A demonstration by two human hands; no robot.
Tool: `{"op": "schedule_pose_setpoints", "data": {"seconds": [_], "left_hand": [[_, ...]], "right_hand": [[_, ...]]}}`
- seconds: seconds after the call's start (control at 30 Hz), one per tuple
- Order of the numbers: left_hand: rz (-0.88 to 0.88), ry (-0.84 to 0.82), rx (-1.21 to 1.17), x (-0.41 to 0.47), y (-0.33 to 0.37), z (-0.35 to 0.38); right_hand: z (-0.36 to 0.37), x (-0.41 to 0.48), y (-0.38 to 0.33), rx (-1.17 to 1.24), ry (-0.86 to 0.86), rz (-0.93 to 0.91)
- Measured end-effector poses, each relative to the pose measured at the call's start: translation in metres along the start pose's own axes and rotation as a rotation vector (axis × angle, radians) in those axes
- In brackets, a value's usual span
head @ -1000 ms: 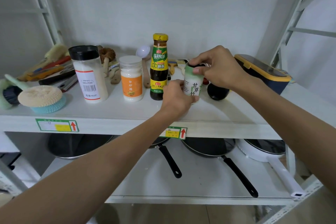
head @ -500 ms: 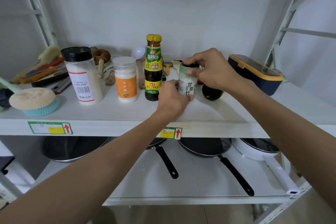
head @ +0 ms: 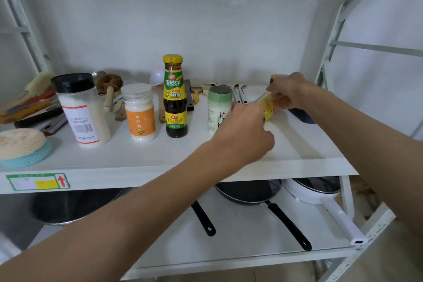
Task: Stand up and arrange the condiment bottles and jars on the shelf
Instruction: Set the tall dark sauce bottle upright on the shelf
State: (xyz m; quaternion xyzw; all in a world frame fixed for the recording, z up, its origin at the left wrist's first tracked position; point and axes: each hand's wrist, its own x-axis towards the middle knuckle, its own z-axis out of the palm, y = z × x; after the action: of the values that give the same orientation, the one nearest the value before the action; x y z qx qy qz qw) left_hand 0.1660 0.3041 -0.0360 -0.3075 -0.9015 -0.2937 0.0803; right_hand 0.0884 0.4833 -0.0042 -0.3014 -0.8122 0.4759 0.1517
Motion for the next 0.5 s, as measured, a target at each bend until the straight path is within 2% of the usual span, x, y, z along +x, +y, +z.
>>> {"op": "schedule_pose_setpoints", "data": {"seconds": [0.2,0.3,0.4,0.5], "left_hand": [[-0.009,0.029,0.176,0.055,0.019,0.046],[-0.101,0.026,0.276,0.073,0.009,0.065],[-0.244,-0.009,0.255,0.086,-0.002,0.076],[-0.291,-0.028,0.194,0.095,-0.006,0.083]], "right_hand": [[-0.006,0.017,-0.01,-0.122,-0.078,0.161],[0.002,0.029,-0.011,-0.146,-0.14,0.199],[0.016,0.039,-0.007,-0.183,-0.129,0.209],[0.027,0.044,0.001,-0.225,-0.12,0.221]]}}
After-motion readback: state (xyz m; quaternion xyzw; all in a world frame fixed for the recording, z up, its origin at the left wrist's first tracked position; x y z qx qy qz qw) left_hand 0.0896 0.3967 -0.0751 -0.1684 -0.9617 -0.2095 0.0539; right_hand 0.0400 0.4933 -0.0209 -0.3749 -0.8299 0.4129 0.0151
